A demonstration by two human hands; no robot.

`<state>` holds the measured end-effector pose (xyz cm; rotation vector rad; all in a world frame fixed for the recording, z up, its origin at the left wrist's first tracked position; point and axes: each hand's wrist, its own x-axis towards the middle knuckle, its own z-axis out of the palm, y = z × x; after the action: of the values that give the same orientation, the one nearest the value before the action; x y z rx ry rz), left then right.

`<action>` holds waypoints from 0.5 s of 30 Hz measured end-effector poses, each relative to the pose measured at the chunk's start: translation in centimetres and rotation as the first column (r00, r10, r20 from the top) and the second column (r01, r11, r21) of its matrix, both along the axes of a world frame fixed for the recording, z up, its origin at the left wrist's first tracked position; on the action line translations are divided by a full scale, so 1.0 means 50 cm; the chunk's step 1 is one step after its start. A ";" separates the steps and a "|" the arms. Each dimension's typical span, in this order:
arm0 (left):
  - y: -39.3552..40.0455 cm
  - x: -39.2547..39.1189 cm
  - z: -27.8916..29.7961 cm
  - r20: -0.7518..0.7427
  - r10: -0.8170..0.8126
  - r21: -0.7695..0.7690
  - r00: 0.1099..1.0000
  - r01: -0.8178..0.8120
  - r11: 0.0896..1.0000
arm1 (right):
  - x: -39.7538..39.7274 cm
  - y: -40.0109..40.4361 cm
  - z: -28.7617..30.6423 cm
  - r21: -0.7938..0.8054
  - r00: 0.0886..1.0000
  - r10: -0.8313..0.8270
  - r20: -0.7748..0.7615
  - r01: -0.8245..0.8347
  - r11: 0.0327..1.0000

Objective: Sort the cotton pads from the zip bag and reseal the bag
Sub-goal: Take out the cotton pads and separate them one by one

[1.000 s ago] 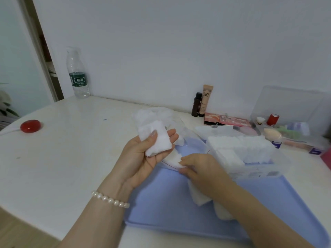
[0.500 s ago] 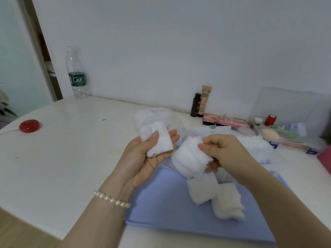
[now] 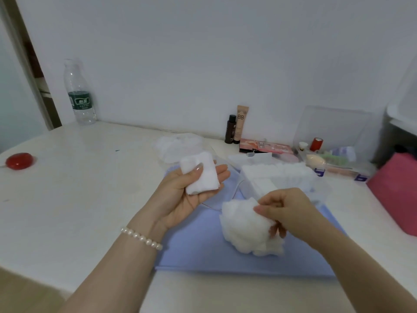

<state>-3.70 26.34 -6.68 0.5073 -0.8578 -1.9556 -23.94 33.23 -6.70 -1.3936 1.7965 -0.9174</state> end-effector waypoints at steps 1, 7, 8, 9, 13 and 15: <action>0.003 -0.007 0.005 0.037 -0.027 -0.019 0.999 0.027 0.999 | 0.001 -0.001 -0.013 -0.046 0.988 -0.023 -0.155 0.016 0.999; 0.014 -0.049 0.015 0.125 -0.177 -0.017 0.976 0.180 0.983 | -0.011 0.012 -0.031 -0.371 0.844 -0.174 -0.507 -0.031 0.928; 0.014 -0.052 0.008 0.123 -0.185 -0.003 0.975 0.186 0.982 | -0.011 0.017 -0.025 -0.423 0.857 -0.185 -0.480 -0.041 0.905; 0.015 -0.056 0.001 0.120 -0.191 0.014 0.974 0.191 0.981 | -0.010 0.023 -0.018 -0.452 0.876 -0.172 -0.450 -0.057 0.890; 0.013 -0.052 -0.024 0.166 -0.194 0.052 0.967 0.188 0.981 | 0.005 0.027 -0.032 -0.290 0.863 -0.054 -0.503 -0.110 0.951; 0.013 -0.047 -0.032 0.195 -0.188 0.061 0.963 0.179 0.982 | 0.009 0.019 -0.044 -0.137 0.839 -0.019 -0.545 -0.066 0.988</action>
<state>-6.04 26.97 -8.26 0.6801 -1.0223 -2.1208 -23.50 34.17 -8.90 -1.9168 2.1450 -0.6907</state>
